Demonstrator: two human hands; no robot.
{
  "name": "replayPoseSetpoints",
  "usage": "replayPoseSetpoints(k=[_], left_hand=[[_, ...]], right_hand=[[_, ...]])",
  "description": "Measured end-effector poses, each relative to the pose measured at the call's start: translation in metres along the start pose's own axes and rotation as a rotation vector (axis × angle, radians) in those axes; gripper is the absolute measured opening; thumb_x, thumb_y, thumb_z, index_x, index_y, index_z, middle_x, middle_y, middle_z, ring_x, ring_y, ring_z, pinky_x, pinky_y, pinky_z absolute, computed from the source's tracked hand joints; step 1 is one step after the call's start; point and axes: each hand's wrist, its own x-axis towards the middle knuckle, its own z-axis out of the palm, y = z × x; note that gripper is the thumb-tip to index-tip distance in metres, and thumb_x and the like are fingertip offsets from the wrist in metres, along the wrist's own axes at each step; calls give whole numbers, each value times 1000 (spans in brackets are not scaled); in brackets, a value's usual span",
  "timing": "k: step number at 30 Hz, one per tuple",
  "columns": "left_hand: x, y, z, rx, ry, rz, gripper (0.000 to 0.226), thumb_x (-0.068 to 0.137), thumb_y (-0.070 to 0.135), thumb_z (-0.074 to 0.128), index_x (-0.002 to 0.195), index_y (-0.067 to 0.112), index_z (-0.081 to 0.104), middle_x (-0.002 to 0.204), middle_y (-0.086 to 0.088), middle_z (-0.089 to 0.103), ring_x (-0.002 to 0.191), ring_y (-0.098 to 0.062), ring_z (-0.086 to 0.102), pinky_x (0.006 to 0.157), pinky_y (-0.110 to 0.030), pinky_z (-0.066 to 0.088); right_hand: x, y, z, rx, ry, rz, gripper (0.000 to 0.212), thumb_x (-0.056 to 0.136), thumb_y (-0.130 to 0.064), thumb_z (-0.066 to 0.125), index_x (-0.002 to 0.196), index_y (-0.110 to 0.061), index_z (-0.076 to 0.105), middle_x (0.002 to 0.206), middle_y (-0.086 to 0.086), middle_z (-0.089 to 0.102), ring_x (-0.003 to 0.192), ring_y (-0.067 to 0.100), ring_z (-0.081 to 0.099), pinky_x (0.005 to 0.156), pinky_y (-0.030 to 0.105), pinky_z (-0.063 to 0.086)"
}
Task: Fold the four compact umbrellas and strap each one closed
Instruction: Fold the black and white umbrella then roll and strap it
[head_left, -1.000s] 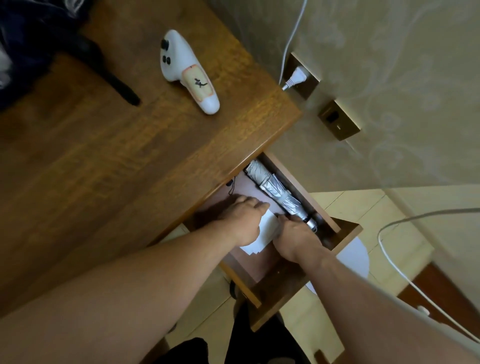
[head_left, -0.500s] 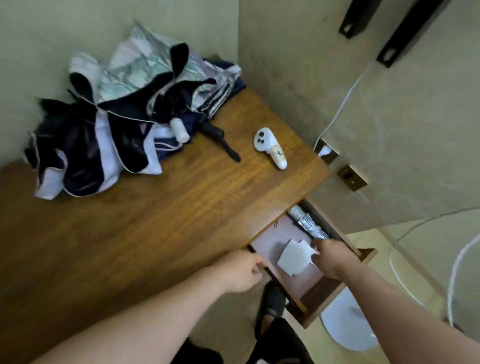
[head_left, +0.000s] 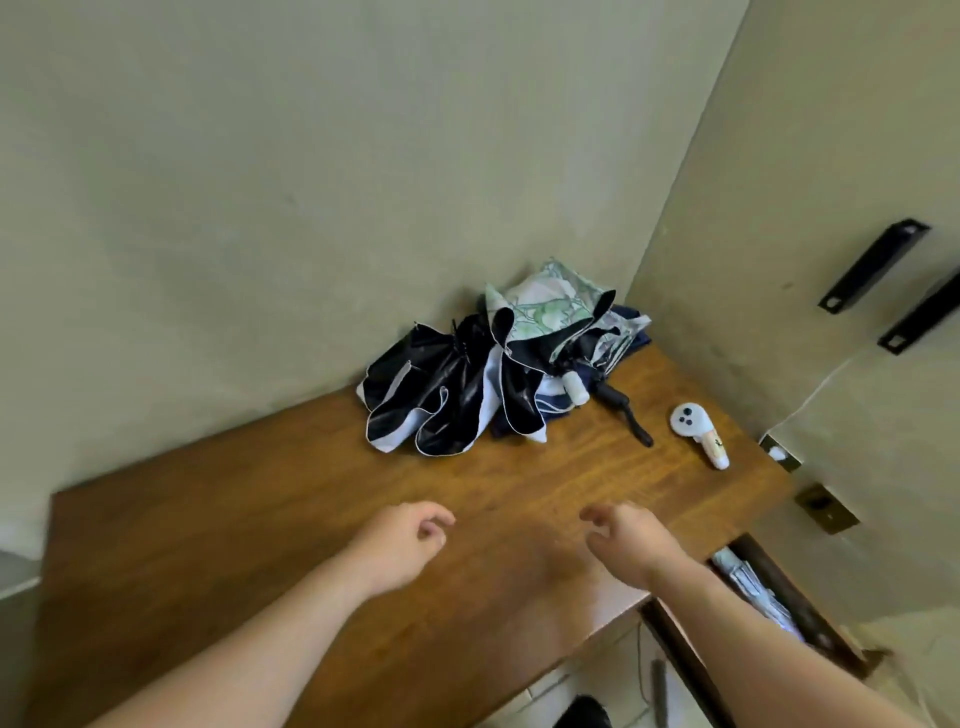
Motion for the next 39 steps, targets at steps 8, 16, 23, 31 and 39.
replayPoseSetpoints(k=[8, 16, 23, 31, 39], left_hand=[[-1, -24, -42, -67, 272, -15, 39, 103, 27, 63, 136, 47, 58, 134, 25, 46, 108, 6, 56, 89, -15, 44], [62, -11, -39, -54, 348, -163, 56, 101, 27, 66, 152, 40, 47, 152, 15, 35, 126, -6, 48, 105, -18, 34], [177, 60, -65, 128, 392, -67, 66, 103, 27, 58, 163, 35, 31, 169, 5, 20, 152, -23, 30, 122, -39, 36], [305, 118, -88, 226, 282, 6, 84, 100, 24, 57, 168, 22, 9, 140, -19, 53, 125, -41, 54, 103, -46, 49], [309, 128, -83, 460, 396, -52, 98, 96, 47, 59, 163, 43, -13, 86, -5, 63, 68, -28, 60, 53, -35, 44]], right_hand=[[82, -64, -68, 61, 152, -139, 58, 95, -25, 58, 152, -32, 46, 143, -3, 49, 123, 20, 55, 93, 31, 49], [199, -52, -86, 44, 152, -151, 54, 96, -28, 60, 149, -27, 50, 146, 9, 48, 129, 35, 48, 104, 43, 45], [254, -9, -80, -138, 38, -152, 66, 95, -33, 61, 157, -33, 38, 153, 8, 42, 130, 41, 41, 115, 45, 30], [268, 13, -67, -95, 25, -194, 69, 92, -32, 55, 157, -37, 34, 145, 4, 41, 130, 39, 38, 114, 48, 31], [264, 14, -75, -111, 3, -222, 63, 96, -27, 54, 155, -40, 37, 147, 1, 32, 122, 34, 34, 111, 44, 35]])
